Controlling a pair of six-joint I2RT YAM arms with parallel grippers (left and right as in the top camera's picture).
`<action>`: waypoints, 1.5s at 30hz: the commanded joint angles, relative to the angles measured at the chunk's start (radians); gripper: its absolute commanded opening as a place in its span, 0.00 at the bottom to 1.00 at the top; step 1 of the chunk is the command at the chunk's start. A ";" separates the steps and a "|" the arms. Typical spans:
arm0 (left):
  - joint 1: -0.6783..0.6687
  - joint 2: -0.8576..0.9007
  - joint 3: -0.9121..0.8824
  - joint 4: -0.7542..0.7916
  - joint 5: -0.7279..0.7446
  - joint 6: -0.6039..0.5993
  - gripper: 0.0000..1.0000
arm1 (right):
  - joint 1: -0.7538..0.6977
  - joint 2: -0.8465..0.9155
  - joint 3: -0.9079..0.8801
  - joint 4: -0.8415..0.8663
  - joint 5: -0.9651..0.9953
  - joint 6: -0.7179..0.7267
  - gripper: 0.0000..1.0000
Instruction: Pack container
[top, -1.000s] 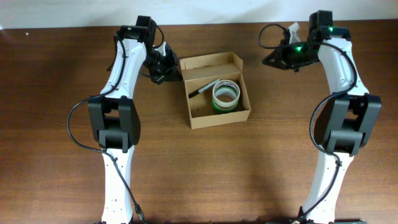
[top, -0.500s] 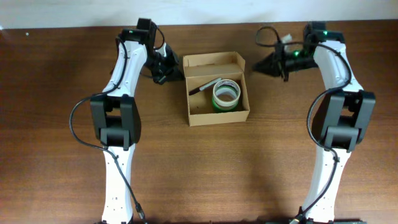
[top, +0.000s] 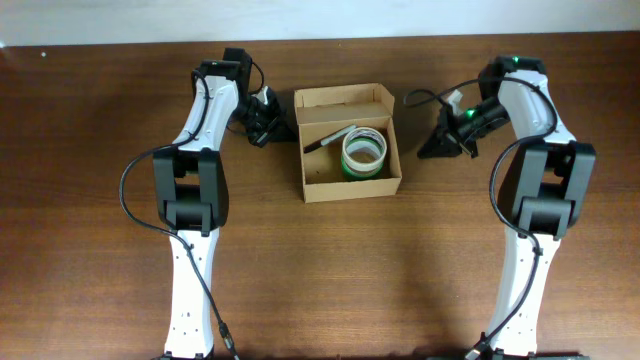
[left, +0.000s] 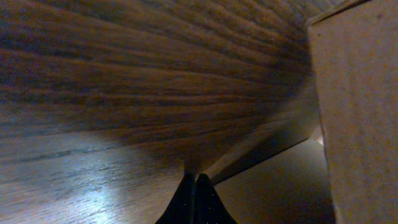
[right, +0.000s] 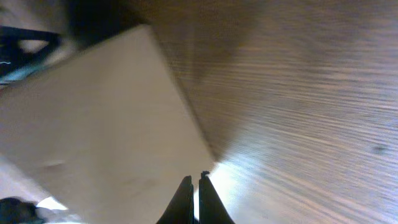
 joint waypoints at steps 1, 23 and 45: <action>0.003 0.015 0.004 0.011 0.035 -0.014 0.02 | 0.032 0.053 -0.027 -0.009 0.102 -0.037 0.04; 0.003 0.016 0.004 0.023 0.055 -0.024 0.02 | 0.124 0.091 -0.031 0.281 -0.048 -0.019 0.04; 0.003 0.016 0.004 0.019 0.062 -0.024 0.02 | 0.125 0.091 -0.031 0.297 -0.177 0.048 0.04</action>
